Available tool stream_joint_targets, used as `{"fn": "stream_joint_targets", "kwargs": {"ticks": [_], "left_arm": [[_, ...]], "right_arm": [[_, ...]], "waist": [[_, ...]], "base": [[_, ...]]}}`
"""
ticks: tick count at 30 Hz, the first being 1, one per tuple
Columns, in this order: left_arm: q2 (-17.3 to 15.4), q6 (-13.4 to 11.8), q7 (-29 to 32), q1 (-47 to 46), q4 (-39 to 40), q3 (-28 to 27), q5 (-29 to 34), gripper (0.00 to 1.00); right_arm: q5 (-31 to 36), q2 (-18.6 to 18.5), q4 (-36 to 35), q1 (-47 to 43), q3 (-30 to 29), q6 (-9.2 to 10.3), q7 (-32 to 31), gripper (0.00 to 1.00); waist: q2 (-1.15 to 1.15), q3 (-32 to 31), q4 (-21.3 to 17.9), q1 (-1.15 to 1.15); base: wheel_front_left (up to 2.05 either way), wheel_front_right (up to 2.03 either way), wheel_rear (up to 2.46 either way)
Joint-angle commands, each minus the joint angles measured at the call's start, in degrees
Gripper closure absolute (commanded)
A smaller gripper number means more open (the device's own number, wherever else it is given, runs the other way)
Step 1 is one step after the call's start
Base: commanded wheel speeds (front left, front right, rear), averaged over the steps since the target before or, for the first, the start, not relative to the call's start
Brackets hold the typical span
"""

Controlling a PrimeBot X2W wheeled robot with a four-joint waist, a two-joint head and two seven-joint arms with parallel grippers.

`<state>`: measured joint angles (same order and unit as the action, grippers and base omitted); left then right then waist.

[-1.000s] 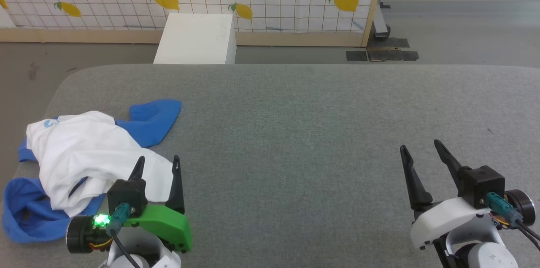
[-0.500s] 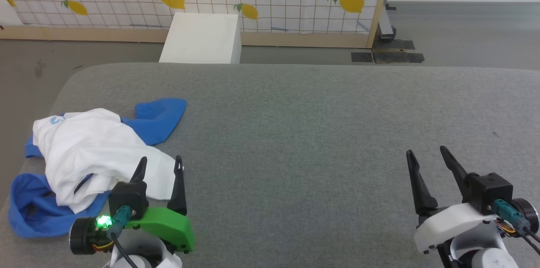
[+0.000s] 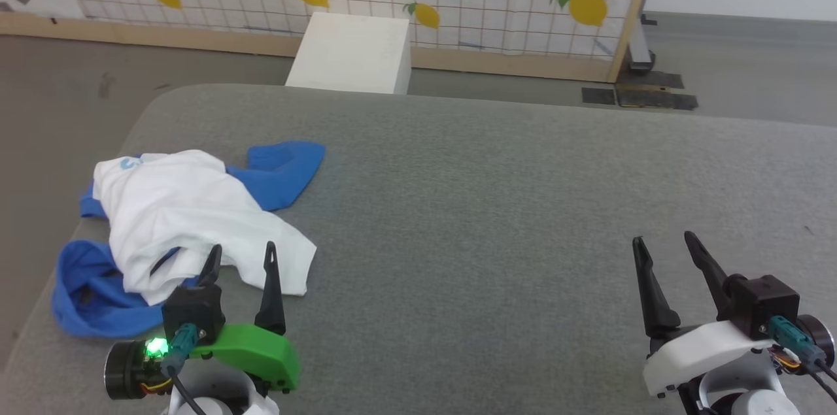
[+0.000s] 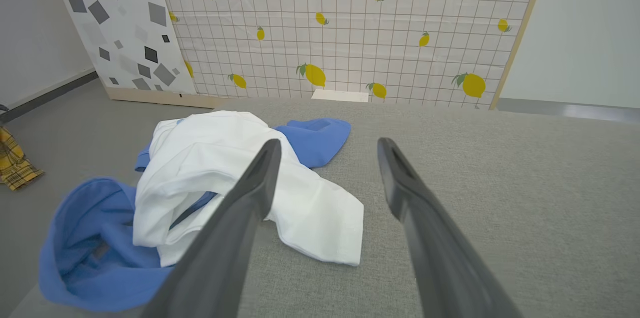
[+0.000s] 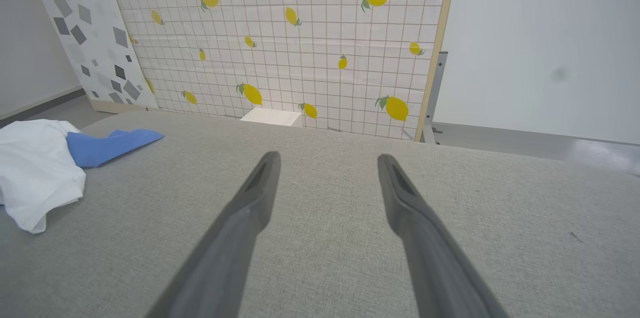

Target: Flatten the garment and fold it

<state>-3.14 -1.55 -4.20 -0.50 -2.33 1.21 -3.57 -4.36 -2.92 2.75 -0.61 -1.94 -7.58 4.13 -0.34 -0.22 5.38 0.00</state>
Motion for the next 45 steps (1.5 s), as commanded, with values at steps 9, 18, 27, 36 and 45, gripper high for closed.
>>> {"fn": "stream_joint_targets", "kwargs": {"ticks": [9,18,27,36,45], "left_arm": [[0.09,-0.68,-1.54,1.36,-0.47,-0.06,-1.32,0.0],[0.11,-1.03,-2.61,1.69,-0.84,-0.01,-1.85,0.0],[0.13,-1.34,-3.66,2.07,-1.36,0.17,-2.67,0.0],[0.15,-1.82,-4.72,2.49,-2.02,0.37,-3.41,0.0],[0.17,-1.87,-5.8,2.69,-2.79,0.65,-3.64,0.0]], "right_arm": [[-1.4,0.02,1.06,-1.67,0.11,0.03,1.57,0.0],[-2.1,0.02,1.57,-2.14,-0.04,0.04,2.65,0.0],[-2.69,0.02,2.25,-2.45,-0.18,0.05,3.7,0.0],[-3.51,0.02,3.38,-2.76,-0.31,0.05,4.77,0.0],[-4.66,0.03,4.37,-3.44,-0.41,0.06,5.85,0.0]], "waist": [[0.13,-0.03,5.12,0.0],[0.15,-0.05,9.77,0.0],[0.17,0.15,13.99,0.0],[0.2,-0.02,17.22,0.0],[0.22,-0.36,20.06,0.0]], "base": [[0.0,0.0,0.0],[0.0,0.0,0.0],[0.0,0.0,0.0],[0.0,0.0,0.0],[0.0,0.0,0.0]]}}
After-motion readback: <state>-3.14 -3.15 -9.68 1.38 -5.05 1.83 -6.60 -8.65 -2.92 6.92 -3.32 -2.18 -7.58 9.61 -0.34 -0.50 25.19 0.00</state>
